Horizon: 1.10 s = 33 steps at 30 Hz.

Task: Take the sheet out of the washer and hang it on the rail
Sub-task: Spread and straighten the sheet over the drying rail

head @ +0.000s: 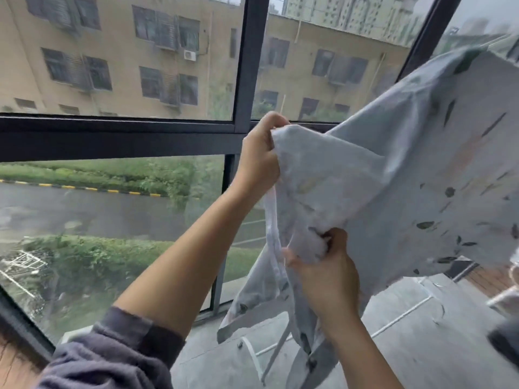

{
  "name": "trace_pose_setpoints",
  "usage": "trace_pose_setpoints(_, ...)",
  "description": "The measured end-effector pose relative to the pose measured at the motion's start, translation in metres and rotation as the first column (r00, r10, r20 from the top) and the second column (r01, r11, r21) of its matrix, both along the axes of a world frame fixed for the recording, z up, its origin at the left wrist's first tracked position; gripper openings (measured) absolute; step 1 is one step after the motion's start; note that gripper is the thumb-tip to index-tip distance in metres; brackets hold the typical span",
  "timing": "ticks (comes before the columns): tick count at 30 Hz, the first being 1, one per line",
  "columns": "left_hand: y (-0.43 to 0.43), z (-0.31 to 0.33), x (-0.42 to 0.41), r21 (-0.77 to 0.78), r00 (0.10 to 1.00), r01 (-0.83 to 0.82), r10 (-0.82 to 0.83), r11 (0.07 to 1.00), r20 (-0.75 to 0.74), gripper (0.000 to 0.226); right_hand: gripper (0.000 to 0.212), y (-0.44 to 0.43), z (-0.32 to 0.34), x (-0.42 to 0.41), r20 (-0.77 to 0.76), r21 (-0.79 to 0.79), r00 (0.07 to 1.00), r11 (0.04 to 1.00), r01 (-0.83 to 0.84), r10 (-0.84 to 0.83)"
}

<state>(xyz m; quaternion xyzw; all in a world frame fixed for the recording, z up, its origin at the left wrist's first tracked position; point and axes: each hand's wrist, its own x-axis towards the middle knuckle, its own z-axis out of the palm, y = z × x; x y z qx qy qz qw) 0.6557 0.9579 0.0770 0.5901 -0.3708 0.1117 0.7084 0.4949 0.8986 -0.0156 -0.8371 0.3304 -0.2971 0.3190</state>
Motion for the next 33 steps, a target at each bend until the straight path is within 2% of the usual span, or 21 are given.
trace_pose_setpoints(2,0.004,0.012,0.004,-0.021,0.998,0.055,-0.054,0.998,0.036,0.012,0.035,0.004,0.002,0.013,-0.028,-0.108,0.994,0.989,0.102,-0.106)
trace_pose_setpoints(3,0.004,0.016,0.003,-0.016,0.996,0.067,-0.066,0.998,0.055,0.011,0.026,0.003,0.002,0.015,-0.032,-0.136,0.992,0.984,0.113,-0.118)
trace_pose_setpoints(4,0.006,0.021,0.002,-0.007,0.995,0.084,-0.083,0.996,0.062,0.012,0.025,0.003,0.002,0.018,-0.023,-0.139,0.993,0.984,0.108,-0.113)
trace_pose_setpoints(7,0.011,0.029,0.002,0.000,0.987,0.131,-0.131,0.991,0.096,0.012,0.039,0.006,0.001,0.014,0.108,-0.052,0.990,0.994,0.095,-0.089)
trace_pose_setpoints(8,0.013,0.030,0.003,0.003,0.984,0.131,-0.131,0.991,0.122,0.011,0.037,0.009,0.003,0.010,0.180,-0.019,0.981,0.997,0.076,-0.071)
trace_pose_setpoints(10,0.016,0.034,0.005,0.003,0.972,0.146,-0.144,0.989,0.184,0.013,0.019,0.014,0.011,0.002,0.304,0.041,0.952,0.999,0.008,-0.020)
trace_pose_setpoints(11,0.018,0.035,0.005,0.015,0.965,0.144,-0.144,0.989,0.220,0.016,0.020,0.017,0.017,0.001,0.356,0.073,0.935,0.997,-0.034,0.006)
trace_pose_setpoints(13,0.021,0.045,0.000,0.063,0.947,0.121,-0.135,0.991,0.292,0.027,0.048,0.025,0.029,0.002,0.443,0.116,0.896,0.989,-0.087,0.027)
trace_pose_setpoints(16,0.027,0.063,-0.006,0.139,0.933,0.117,-0.157,0.983,0.324,0.037,0.074,0.039,0.049,0.014,0.472,0.062,0.881,0.998,-0.001,-0.028)
trace_pose_setpoints(18,0.031,0.077,-0.010,0.205,0.923,0.126,-0.190,0.971,0.334,0.037,0.090,0.045,0.060,0.024,0.456,-0.053,0.886,0.991,0.120,-0.083)
trace_pose_setpoints(20,0.031,0.091,-0.015,0.269,0.906,0.090,-0.191,0.959,0.378,0.037,0.103,0.047,0.065,0.037,0.394,-0.254,0.908,0.932,0.259,-0.145)
trace_pose_setpoints(22,0.030,0.106,-0.019,0.308,0.892,0.037,-0.171,0.951,0.418,0.038,0.108,0.047,0.066,0.044,0.311,-0.392,0.929,0.863,0.319,-0.203)
trace_pose_setpoints(23,0.031,0.112,-0.019,0.330,0.881,0.017,-0.170,0.944,0.442,0.037,0.101,0.046,0.065,0.045,0.252,-0.396,0.941,0.863,0.313,-0.226)
trace_pose_setpoints(25,0.034,0.111,-0.015,0.350,0.841,0.009,-0.196,0.937,0.504,0.033,0.068,0.039,0.060,0.037,0.154,-0.361,0.956,0.887,0.288,-0.248)
trace_pose_setpoints(27,0.038,0.092,-0.004,0.329,0.794,0.028,-0.221,0.944,0.566,0.025,0.028,0.032,0.055,0.022,0.160,-0.322,0.960,0.907,0.273,-0.232)
trace_pose_setpoints(28,0.040,0.077,0.001,0.321,0.788,0.038,-0.226,0.946,0.573,0.021,0.019,0.030,0.054,0.015,0.200,-0.270,0.957,0.927,0.259,-0.209)
trace_pose_setpoints(29,0.041,0.059,0.006,0.331,0.789,0.037,-0.231,0.943,0.569,0.022,0.019,0.029,0.054,0.010,0.248,-0.210,0.952,0.949,0.236,-0.182)
trace_pose_setpoints(31,0.038,0.020,0.009,0.419,0.798,-0.020,-0.238,0.908,0.554,0.048,0.023,0.028,0.055,0.002,0.330,-0.118,0.930,0.970,0.212,-0.163)
trace_pose_setpoints(33,0.030,-0.013,0.007,0.473,0.793,-0.110,-0.210,0.874,0.572,0.074,0.021,0.029,0.057,-0.002,0.395,-0.115,0.904,0.967,0.226,-0.164)
